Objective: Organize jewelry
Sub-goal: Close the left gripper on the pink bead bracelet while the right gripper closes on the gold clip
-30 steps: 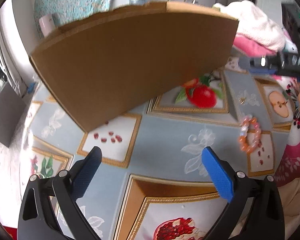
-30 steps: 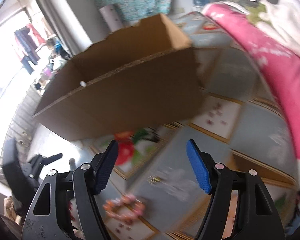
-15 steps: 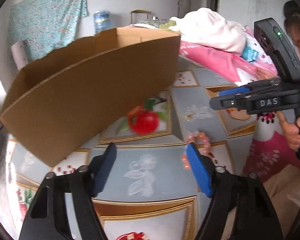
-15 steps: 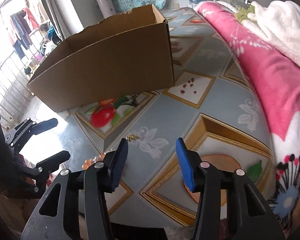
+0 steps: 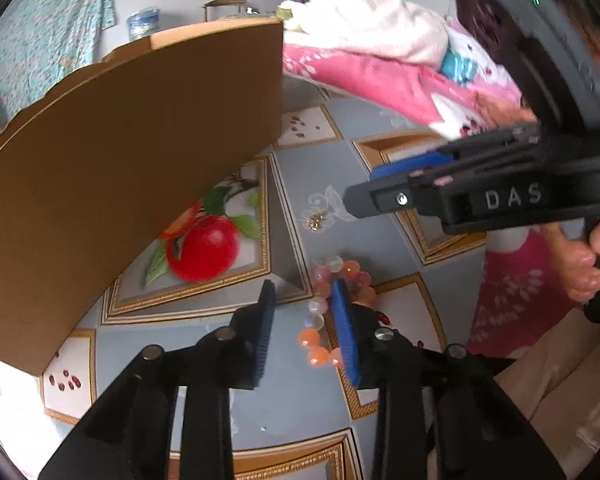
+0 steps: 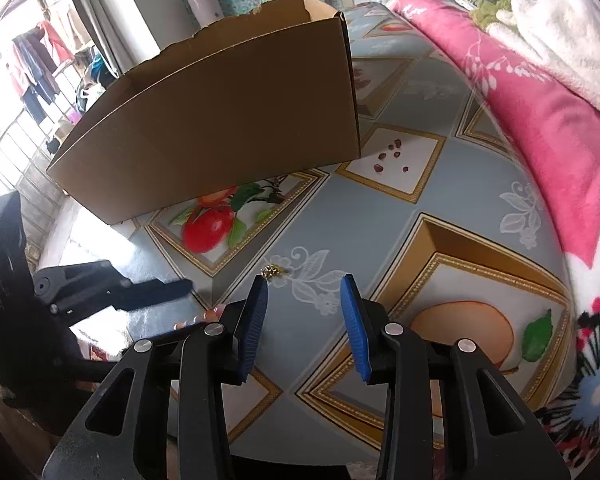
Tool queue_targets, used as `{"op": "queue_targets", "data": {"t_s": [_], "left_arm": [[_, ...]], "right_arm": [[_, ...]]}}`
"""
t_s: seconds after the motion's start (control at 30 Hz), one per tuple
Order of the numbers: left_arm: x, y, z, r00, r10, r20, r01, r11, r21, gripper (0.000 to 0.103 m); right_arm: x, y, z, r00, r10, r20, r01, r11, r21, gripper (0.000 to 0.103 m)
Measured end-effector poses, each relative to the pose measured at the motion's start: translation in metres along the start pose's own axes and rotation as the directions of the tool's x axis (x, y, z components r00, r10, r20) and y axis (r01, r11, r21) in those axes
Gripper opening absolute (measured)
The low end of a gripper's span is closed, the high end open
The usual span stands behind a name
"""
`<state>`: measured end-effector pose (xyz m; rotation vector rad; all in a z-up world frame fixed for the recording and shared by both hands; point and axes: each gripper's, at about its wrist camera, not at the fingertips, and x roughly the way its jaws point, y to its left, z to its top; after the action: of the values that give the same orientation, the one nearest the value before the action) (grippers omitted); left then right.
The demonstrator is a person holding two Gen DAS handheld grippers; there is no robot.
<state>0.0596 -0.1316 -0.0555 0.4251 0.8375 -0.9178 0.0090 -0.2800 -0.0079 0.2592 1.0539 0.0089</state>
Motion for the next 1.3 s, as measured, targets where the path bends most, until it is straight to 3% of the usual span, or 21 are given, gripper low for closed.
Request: {"op": "queue_targets", "data": {"t_s": [0.1, 0.23, 0.43, 0.63, 0.77, 0.9, 1.0, 1.3], "left_arm": [[0.002, -0.004, 0.001, 1.0, 0.031, 0.002, -0.032, 0.999, 0.027, 0.026], [0.002, 0.004, 0.001, 0.998, 0.062, 0.004, -0.062, 0.998, -0.011, 0.01], [-0.005, 0.028, -0.004, 0.987, 0.157, -0.042, -0.161, 0.981, -0.109, 0.009], [-0.014, 0.055, -0.011, 0.97, 0.228, -0.089, -0.242, 0.946, -0.217, 0.009], [-0.015, 0.063, -0.013, 0.97, 0.227, -0.093, -0.243, 0.937, -0.25, 0.009], [-0.017, 0.063, -0.015, 0.97, 0.228, -0.087, -0.243, 0.938, -0.247, 0.009], [-0.017, 0.063, -0.014, 0.971, 0.225, -0.083, -0.239, 0.939, -0.249, 0.01], [-0.017, 0.062, -0.016, 0.971, 0.232, -0.063, -0.241, 0.934, -0.263, 0.009]], "right_arm": [[0.003, 0.0, 0.0, 1.0, 0.006, -0.002, -0.006, 1.0, 0.008, 0.035], [0.006, 0.002, 0.001, 1.0, 0.015, -0.004, -0.015, 1.0, -0.006, 0.032], [0.013, 0.017, 0.002, 1.0, 0.028, 0.003, -0.028, 0.997, -0.07, 0.024], [0.026, 0.037, 0.003, 1.0, 0.0, 0.009, 0.001, 0.99, -0.143, 0.022], [0.03, 0.047, 0.003, 0.999, -0.037, 0.031, 0.042, 0.98, -0.194, 0.02], [0.032, 0.057, -0.001, 0.995, -0.076, 0.06, 0.089, 0.964, -0.251, 0.004], [0.029, 0.053, 0.0, 0.997, -0.05, 0.063, 0.063, 0.975, -0.211, 0.0], [-0.001, 0.029, 0.012, 0.99, 0.023, 0.142, -0.013, 0.997, -0.076, 0.0]]}}
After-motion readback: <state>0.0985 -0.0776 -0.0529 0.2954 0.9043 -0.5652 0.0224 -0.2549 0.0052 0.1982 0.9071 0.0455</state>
